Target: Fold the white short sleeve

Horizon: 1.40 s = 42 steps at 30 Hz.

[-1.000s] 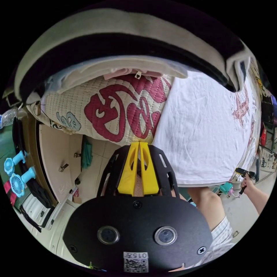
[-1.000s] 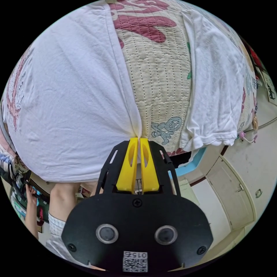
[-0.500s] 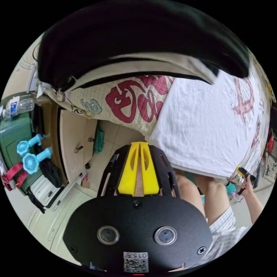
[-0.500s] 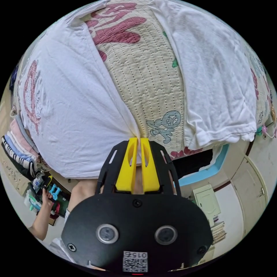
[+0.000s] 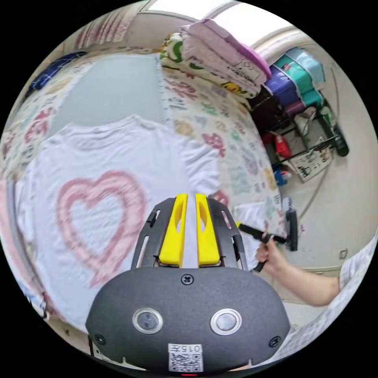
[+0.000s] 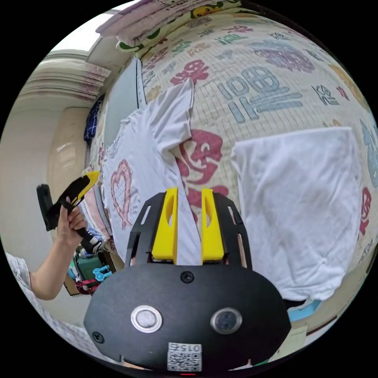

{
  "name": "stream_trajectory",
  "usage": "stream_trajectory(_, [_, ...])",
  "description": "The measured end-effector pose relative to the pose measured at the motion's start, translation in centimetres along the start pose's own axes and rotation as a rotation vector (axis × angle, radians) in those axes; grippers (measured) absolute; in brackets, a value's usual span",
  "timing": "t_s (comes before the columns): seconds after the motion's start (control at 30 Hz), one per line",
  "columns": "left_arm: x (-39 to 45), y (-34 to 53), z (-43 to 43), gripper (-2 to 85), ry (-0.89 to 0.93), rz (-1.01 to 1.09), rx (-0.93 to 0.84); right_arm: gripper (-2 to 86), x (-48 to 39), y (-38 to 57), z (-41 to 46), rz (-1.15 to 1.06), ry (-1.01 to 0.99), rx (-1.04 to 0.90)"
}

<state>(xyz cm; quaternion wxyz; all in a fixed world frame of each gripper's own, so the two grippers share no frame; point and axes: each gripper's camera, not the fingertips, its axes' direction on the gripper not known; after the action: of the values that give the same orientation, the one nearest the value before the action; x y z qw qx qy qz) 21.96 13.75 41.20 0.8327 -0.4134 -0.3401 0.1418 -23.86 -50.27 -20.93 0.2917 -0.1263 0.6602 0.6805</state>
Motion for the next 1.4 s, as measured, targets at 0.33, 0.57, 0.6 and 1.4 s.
stream_trajectory(0.33, [11.9,-18.1,14.1,9.2,0.034,-0.019,-0.164,11.0,-2.5,-4.5,-2.0,0.067,-0.167,0.037])
stream_trajectory(0.57, [14.5,-20.8,16.7,4.0,-0.168,-0.013,-0.225,9.7,-5.0,-4.4,-2.7,0.005,-0.146,0.001])
stream_trajectory(0.6, [14.5,-20.9,16.6,3.4,-0.167,-0.013,-0.224,9.4,-5.2,-4.4,-2.8,0.004,-0.139,0.001])
stream_trajectory(1.4, [1.7,-9.4,-11.6,0.3,-0.093,-0.103,-0.025,2.8,-17.8,-0.6,-4.6,-0.542,-0.135,-0.096])
